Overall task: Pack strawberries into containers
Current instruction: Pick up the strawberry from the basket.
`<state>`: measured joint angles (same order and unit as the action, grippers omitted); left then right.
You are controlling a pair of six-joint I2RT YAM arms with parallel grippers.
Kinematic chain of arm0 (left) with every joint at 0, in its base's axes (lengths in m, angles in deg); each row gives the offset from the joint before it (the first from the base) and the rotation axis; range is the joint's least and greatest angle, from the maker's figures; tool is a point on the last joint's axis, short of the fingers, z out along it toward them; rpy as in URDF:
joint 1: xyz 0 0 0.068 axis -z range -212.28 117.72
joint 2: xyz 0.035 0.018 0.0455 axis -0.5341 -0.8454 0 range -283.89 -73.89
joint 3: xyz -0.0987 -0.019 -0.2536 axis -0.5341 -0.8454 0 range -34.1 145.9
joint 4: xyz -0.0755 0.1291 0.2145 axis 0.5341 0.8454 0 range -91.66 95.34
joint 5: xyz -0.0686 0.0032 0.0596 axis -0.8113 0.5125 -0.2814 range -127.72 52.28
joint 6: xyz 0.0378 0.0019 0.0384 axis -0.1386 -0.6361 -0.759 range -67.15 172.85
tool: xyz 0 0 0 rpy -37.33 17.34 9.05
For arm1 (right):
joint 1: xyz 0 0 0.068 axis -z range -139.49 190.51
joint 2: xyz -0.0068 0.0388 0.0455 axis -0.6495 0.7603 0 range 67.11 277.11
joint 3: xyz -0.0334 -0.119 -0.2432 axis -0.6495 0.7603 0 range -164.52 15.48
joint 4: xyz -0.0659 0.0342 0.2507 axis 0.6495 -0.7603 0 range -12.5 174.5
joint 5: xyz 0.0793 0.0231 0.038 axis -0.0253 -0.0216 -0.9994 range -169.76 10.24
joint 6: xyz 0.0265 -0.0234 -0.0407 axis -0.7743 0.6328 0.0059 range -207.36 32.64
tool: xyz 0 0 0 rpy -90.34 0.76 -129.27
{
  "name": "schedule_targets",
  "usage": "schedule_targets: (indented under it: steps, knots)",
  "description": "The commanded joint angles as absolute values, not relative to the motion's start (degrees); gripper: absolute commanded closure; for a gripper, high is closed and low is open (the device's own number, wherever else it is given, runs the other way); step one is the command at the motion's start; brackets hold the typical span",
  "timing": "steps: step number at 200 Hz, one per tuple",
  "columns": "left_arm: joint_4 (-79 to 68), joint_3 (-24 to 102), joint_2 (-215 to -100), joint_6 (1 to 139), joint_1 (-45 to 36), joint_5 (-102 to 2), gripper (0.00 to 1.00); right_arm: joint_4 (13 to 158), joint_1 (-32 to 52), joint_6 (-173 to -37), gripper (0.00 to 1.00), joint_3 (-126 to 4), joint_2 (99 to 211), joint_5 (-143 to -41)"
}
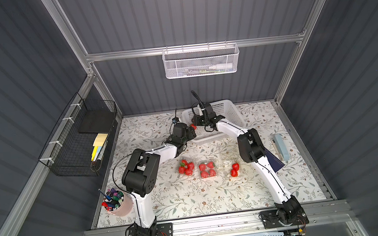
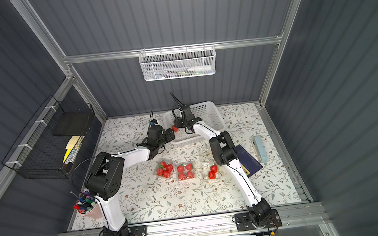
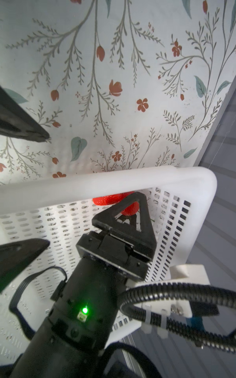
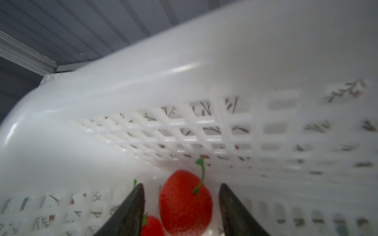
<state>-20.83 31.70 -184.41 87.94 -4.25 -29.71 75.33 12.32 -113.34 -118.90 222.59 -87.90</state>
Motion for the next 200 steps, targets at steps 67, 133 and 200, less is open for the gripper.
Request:
schedule_targets:
  steps: [67,133,200]
  knots:
    - [-21.3,32.5,-185.1,86.8,-4.6,-31.3,0.24,79.1,12.0,-114.3,0.76,-112.1,216.8,-88.8]
    - [-23.0,31.1,-180.2,87.2,-5.2,-34.6,0.24,86.5,11.9,-109.7,0.93,-86.1,189.5,-85.5]
    - [-24.3,30.6,-176.0,88.3,-5.3,-37.0,0.23,73.3,9.4,-106.5,0.95,-55.0,153.0,-76.7]
